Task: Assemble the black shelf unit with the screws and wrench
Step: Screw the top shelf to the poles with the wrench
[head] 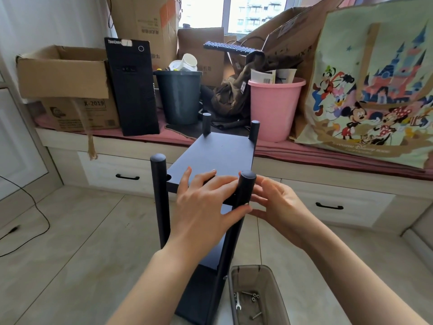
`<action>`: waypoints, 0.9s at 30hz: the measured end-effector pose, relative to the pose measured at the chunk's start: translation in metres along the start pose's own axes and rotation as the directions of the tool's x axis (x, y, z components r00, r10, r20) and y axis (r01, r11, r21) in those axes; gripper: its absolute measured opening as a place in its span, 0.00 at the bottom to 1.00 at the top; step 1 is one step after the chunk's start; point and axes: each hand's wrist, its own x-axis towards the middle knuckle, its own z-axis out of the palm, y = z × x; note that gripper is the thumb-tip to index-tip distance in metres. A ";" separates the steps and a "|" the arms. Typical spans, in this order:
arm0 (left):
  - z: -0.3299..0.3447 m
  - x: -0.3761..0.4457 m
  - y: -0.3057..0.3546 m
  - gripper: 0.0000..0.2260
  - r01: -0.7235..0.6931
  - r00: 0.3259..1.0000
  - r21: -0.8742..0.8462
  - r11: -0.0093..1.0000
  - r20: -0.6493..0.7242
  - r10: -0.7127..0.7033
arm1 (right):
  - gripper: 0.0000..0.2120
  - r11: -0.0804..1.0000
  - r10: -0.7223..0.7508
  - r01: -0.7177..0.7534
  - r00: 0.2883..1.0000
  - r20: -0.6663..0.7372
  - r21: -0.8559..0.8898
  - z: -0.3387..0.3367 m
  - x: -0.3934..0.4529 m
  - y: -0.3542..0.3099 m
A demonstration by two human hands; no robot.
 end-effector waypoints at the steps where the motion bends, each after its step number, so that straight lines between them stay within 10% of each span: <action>1: 0.000 0.000 0.001 0.19 0.000 1.000 -0.005 1.000 -0.010 0.000 | 0.37 0.996 0.027 -0.025 0.999 -0.021 0.085 0.000 0.002 0.000; 7: -0.001 0.001 0.002 0.20 0.013 1.000 -0.038 0.999 -0.022 -0.014 | 0.31 0.781 0.373 -0.290 0.927 -0.041 0.552 0.008 0.031 -0.008; 13: -0.007 0.005 0.002 0.19 -0.055 0.998 -0.018 0.998 -0.001 0.055 | 0.13 0.759 0.199 -0.196 0.978 0.065 0.620 0.016 0.041 -0.008; 22: -0.024 0.037 -0.015 0.23 -0.110 0.889 0.014 0.994 0.448 0.092 | 0.12 0.782 0.139 -0.100 0.990 -0.017 0.615 0.022 0.044 -0.005; 27: -0.029 0.034 -0.025 0.30 -0.072 0.889 0.022 0.997 0.454 0.054 | 0.10 0.792 0.126 -0.106 0.992 0.009 0.602 0.029 0.052 -0.008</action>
